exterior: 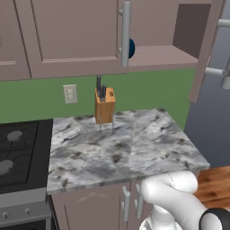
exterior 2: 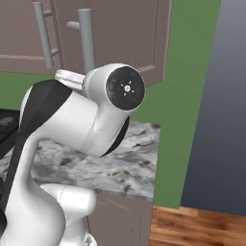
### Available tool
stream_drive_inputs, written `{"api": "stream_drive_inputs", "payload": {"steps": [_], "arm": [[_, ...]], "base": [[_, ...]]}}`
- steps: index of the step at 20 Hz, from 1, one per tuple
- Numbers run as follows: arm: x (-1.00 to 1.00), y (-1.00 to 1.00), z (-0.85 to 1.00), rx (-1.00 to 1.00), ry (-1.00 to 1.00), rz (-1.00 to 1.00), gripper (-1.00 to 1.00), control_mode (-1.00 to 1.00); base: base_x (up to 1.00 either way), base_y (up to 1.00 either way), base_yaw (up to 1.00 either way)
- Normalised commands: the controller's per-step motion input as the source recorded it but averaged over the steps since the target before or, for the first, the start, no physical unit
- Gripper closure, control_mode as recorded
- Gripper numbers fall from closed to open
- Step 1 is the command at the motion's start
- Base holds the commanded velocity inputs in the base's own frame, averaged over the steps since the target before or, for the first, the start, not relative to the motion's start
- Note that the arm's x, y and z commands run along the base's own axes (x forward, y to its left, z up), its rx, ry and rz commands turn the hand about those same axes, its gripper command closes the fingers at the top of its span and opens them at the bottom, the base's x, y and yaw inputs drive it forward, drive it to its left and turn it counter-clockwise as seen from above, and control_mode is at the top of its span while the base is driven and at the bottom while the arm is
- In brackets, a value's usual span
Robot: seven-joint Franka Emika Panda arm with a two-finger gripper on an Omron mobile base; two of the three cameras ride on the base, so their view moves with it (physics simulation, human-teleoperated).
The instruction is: Open the cabinet, pick the kettle from the cabinet, and place it in the sink.
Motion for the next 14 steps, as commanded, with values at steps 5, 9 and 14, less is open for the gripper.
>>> {"api": "stream_drive_inputs", "payload": {"steps": [5,9,14], "arm": [[-0.35,0.03,-0.14,0.01,0.18,-0.12,-1.00,-1.00],[-0.30,0.27,-0.02,0.02,0.22,-0.12,-1.00,-1.00],[-0.20,0.44,0.00,0.03,0.21,-0.13,-1.00,-1.00]], "base": [[0.00,0.00,0.00],[0.00,0.00,0.00],[0.00,0.00,0.00]]}}
